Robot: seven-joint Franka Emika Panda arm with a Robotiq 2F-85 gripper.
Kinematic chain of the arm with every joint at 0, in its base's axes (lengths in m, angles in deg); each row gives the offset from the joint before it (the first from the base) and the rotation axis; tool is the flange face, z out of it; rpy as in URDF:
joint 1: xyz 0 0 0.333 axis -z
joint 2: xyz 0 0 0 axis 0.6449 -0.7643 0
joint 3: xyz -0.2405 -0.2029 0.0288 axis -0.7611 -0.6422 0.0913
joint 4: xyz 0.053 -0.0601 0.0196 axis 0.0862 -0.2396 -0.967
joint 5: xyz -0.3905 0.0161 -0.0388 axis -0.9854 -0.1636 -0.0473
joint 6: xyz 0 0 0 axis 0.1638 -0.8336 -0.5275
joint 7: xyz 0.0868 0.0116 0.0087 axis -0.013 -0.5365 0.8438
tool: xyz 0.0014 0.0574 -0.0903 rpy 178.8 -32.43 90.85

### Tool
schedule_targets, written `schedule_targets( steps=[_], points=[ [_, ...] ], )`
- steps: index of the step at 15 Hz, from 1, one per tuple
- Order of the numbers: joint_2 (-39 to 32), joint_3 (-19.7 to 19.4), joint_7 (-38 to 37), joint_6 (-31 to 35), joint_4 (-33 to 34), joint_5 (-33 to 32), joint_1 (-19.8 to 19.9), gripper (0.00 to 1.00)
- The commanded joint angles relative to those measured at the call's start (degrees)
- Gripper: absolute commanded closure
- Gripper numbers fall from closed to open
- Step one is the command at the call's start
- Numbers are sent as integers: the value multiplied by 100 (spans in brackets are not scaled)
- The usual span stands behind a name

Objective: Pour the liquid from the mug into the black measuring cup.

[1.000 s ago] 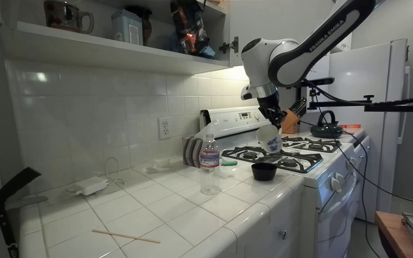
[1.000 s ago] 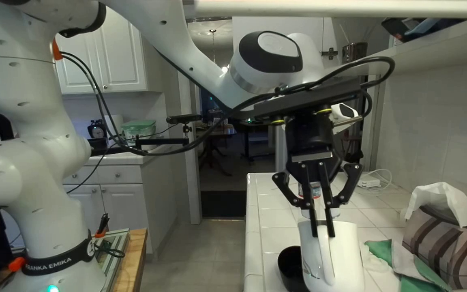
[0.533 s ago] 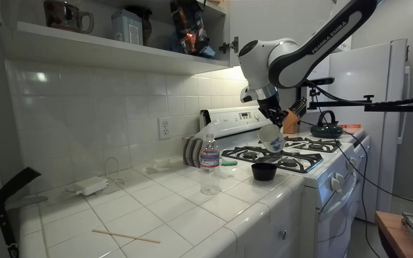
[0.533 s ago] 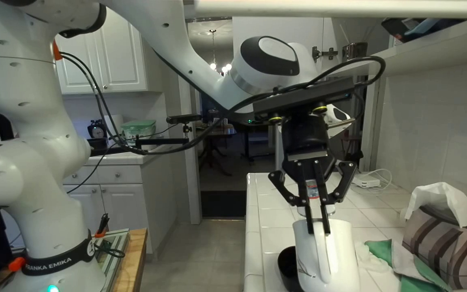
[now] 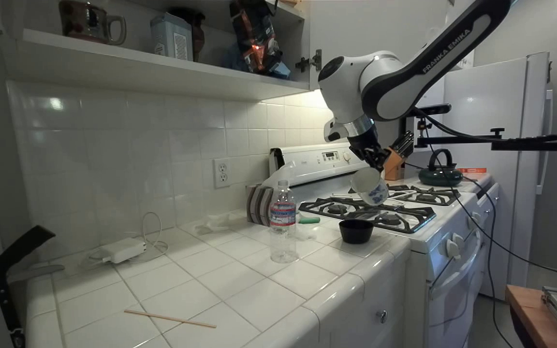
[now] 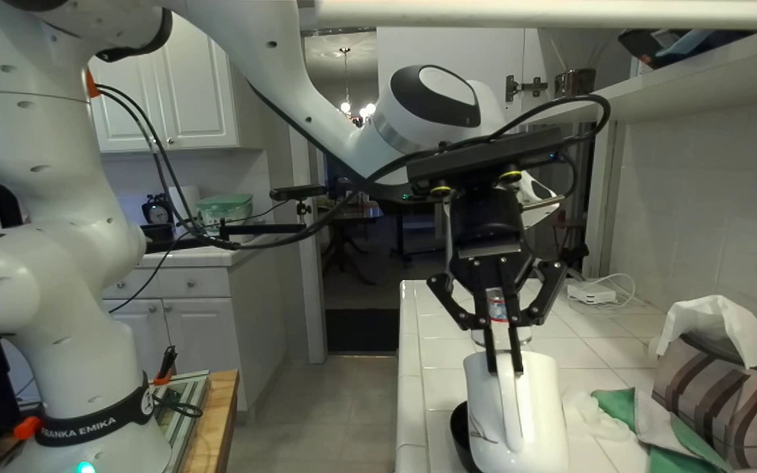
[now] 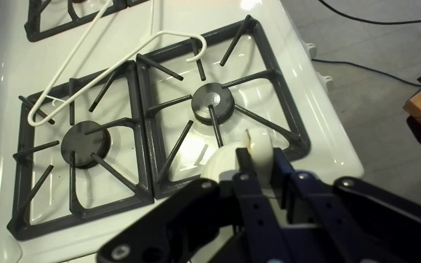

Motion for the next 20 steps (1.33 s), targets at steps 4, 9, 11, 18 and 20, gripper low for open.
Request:
schedule_targets(
  steps=[4,9,11,18,20],
  points=[
    [23,187,-377,-600,-18,-347,-166,96],
    [-129,279,-643,-1000,62,-548,-259,96],
    [-204,307,-719,-1117,85,-619,-279,96],
    [-464,387,-882,-1306,291,-790,-335,96],
    [-509,418,-910,-1329,359,-825,-358,96]
  ],
)
